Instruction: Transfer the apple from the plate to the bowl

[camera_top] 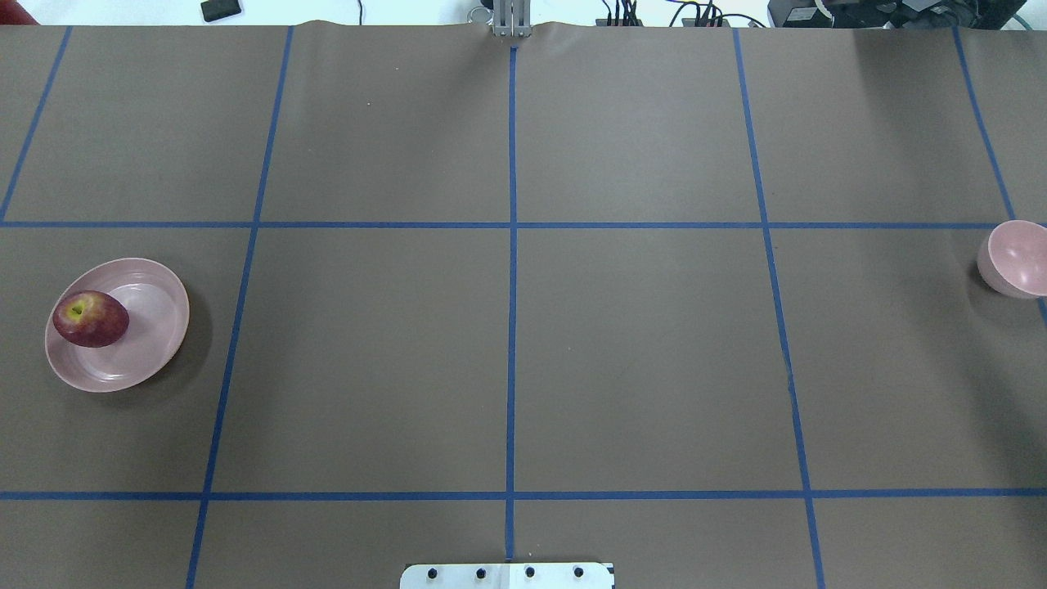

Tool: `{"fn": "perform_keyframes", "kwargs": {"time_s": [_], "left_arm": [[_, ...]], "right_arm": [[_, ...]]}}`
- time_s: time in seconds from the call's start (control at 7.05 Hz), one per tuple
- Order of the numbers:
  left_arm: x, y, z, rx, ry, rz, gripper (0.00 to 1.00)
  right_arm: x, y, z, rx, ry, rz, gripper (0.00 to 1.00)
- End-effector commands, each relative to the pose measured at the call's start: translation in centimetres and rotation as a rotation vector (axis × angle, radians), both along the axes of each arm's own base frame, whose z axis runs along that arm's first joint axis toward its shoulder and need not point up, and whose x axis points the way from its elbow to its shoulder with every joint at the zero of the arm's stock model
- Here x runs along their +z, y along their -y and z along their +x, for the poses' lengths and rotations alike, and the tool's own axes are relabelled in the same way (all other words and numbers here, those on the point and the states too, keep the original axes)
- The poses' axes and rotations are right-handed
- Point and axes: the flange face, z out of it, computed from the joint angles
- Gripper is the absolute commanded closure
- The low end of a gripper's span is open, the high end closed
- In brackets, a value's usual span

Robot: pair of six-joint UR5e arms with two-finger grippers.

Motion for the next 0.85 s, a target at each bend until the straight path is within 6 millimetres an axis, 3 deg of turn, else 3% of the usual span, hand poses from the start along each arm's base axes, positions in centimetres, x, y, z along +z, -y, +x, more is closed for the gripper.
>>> {"fn": "perform_keyframes", "kwargs": {"time_s": [0.0, 0.71], "left_arm": [[-0.56, -1.28, 0.09, -0.002, 0.000, 0.050, 0.02], [0.29, -1.89, 0.05, -0.005, 0.000, 0.033, 0.02]], "right_arm": [[0.05, 0.14, -0.04, 0.002, 0.001, 0.005, 0.00], [0.30, 0.31, -0.25, 0.005, 0.001, 0.027, 0.00]]}}
